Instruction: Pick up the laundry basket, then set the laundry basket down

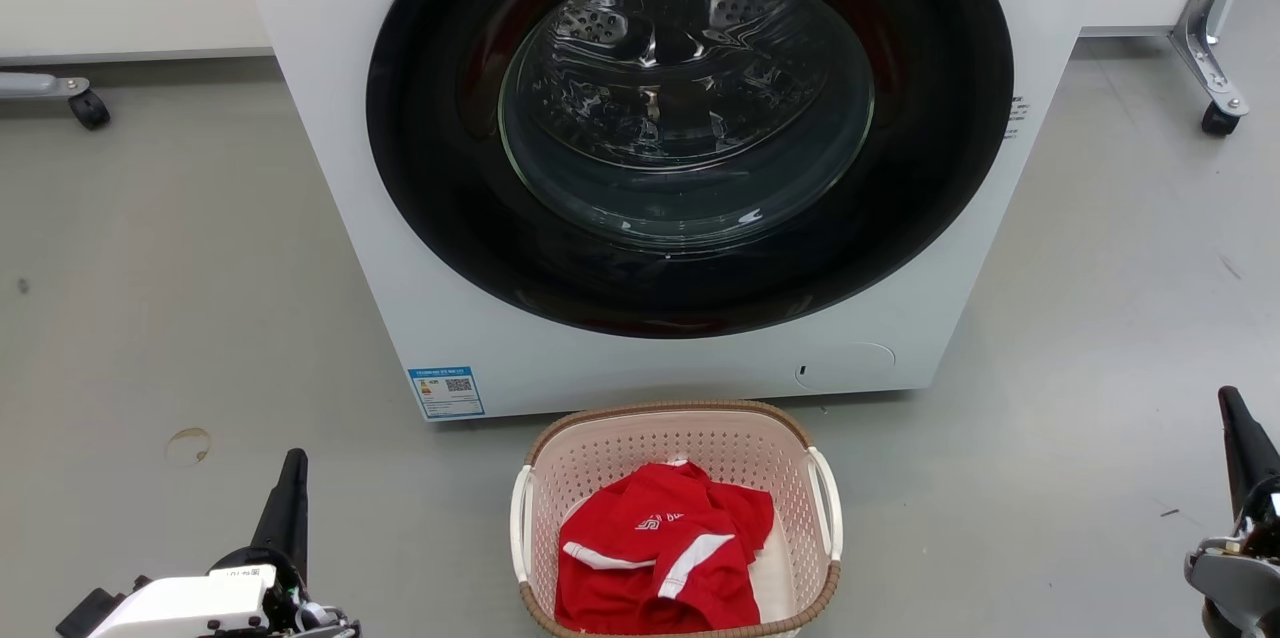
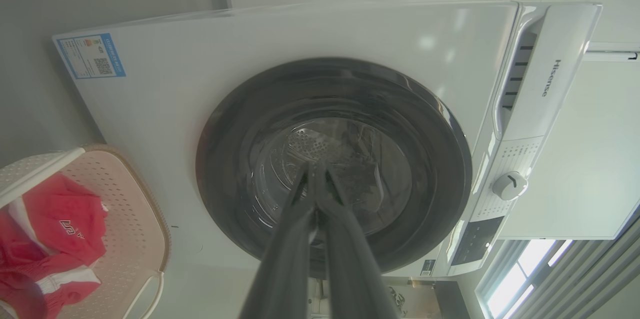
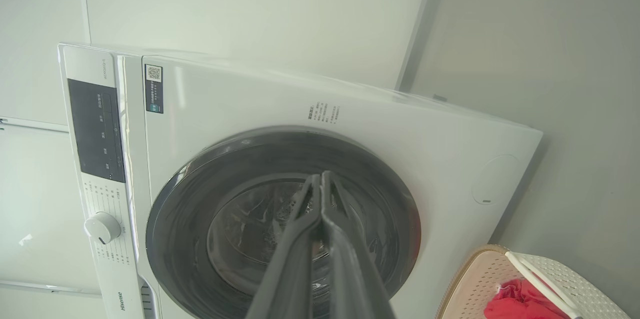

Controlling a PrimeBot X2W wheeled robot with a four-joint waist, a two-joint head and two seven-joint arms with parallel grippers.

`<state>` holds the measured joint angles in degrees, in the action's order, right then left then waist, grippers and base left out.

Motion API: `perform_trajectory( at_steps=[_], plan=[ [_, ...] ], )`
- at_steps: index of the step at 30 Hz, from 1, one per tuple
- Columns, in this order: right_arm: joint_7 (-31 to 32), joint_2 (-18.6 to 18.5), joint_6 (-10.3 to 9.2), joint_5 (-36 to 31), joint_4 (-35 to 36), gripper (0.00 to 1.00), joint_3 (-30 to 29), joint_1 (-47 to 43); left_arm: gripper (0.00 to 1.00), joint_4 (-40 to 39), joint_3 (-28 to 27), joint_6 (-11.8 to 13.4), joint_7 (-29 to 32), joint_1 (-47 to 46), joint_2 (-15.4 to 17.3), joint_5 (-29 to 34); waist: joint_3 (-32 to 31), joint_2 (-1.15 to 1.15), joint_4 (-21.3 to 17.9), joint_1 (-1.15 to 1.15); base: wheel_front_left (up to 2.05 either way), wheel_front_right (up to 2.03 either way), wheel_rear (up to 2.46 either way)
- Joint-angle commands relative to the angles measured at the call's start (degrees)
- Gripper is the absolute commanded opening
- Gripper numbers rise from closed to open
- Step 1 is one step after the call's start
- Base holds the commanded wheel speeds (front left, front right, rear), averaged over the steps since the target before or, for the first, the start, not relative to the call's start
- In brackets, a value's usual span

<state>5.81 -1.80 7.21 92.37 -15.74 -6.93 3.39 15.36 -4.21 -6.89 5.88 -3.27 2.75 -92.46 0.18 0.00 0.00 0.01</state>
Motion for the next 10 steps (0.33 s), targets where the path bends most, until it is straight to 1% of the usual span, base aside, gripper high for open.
perform_trajectory(
  at_steps=[1, 10],
  plan=[
    [0.4, -1.3, 0.28, 0.0, 1.7, 0.00, 0.7, 2.8, 0.00, -1.3, -2.0, -0.6, 0.3, -2.9, 0.4, 0.0, 0.0, 0.00, 0.0, 0.00, 0.00, 0.00, 0.00],
    [0.5, -1.3, 0.28, 0.0, 1.7, 0.00, 0.7, 2.8, 0.00, -1.3, -2.0, -0.6, 0.4, -2.9, 0.4, 0.0, 0.0, 0.00, 0.0, 0.00, 0.00, 0.00, 0.00]
  ],
)
